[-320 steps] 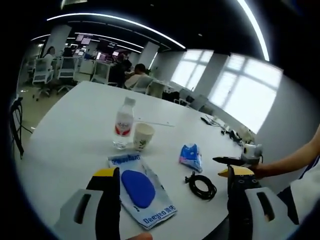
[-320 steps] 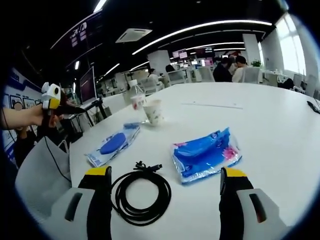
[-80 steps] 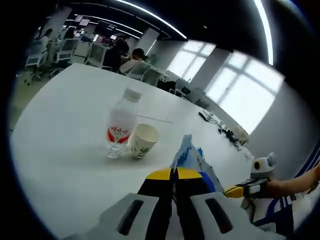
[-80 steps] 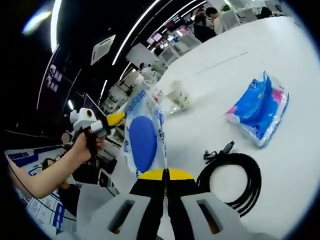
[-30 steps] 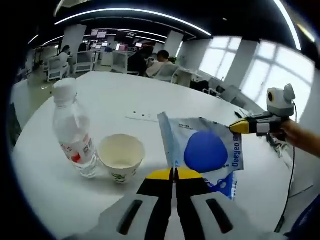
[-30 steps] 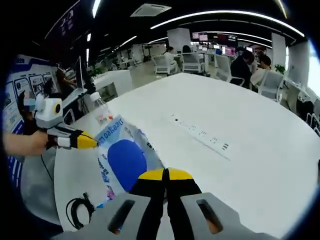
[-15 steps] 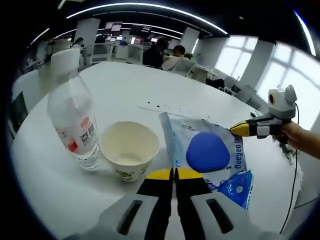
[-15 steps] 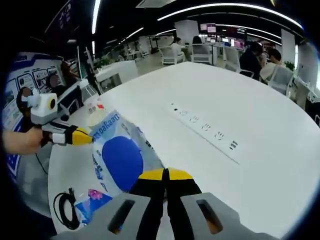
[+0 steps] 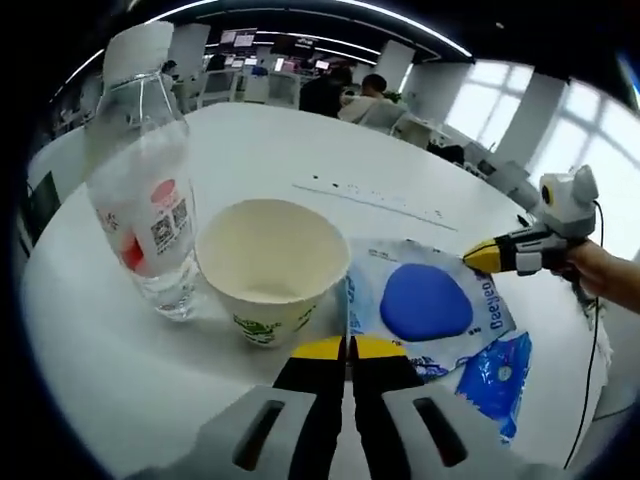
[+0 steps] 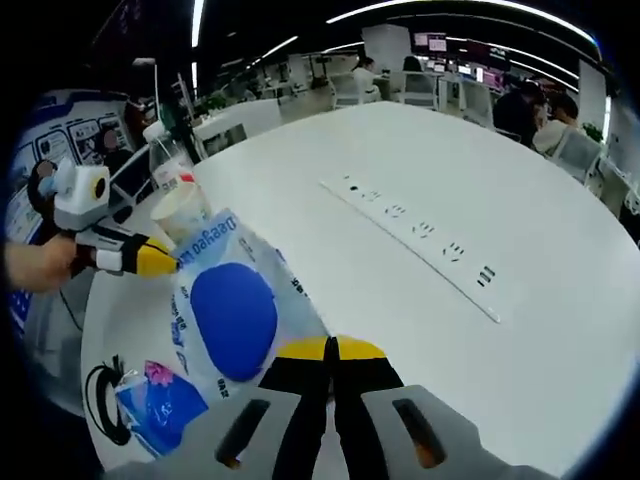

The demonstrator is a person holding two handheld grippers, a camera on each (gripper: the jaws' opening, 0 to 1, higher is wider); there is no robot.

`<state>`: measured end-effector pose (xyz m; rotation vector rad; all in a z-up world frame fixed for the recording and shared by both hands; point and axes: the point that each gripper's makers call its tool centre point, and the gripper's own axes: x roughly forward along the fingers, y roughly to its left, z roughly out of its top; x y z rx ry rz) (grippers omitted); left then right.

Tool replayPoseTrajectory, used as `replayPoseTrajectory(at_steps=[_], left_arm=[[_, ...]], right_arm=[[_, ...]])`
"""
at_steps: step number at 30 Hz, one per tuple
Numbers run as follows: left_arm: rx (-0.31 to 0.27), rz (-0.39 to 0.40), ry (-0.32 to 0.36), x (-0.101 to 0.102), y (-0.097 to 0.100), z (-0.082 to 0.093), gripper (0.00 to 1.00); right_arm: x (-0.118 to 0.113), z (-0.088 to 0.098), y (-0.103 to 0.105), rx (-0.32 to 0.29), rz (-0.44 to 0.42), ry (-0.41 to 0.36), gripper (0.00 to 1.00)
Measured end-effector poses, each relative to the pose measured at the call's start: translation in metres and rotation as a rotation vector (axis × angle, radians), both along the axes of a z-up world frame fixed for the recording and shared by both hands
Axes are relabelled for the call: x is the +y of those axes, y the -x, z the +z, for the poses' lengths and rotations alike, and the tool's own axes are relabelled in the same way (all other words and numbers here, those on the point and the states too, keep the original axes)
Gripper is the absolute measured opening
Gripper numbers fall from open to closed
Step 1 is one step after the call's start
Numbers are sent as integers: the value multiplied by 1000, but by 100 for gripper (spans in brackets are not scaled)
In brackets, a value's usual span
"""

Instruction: Arrange the tabletop items into an orderly group along one side of the table until the central work area is clear of visible clutter.

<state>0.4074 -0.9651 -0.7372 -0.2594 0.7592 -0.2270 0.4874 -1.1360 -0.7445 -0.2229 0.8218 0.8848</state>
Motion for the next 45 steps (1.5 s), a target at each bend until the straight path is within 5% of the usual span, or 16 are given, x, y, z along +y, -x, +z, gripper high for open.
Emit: replayPoseTrajectory(at_steps=[23,38,45], left_arm=[[38,58,8,2,4,-23,0],[34,105,17,5,7,-23,4],[6,143,110,6,14,-17,30]], right_arm=[[-2,-17,3,5,-27,-16,0],[-4,-16,6,-70,9,30,1],[1,4,10,-148,-17,-55,36]])
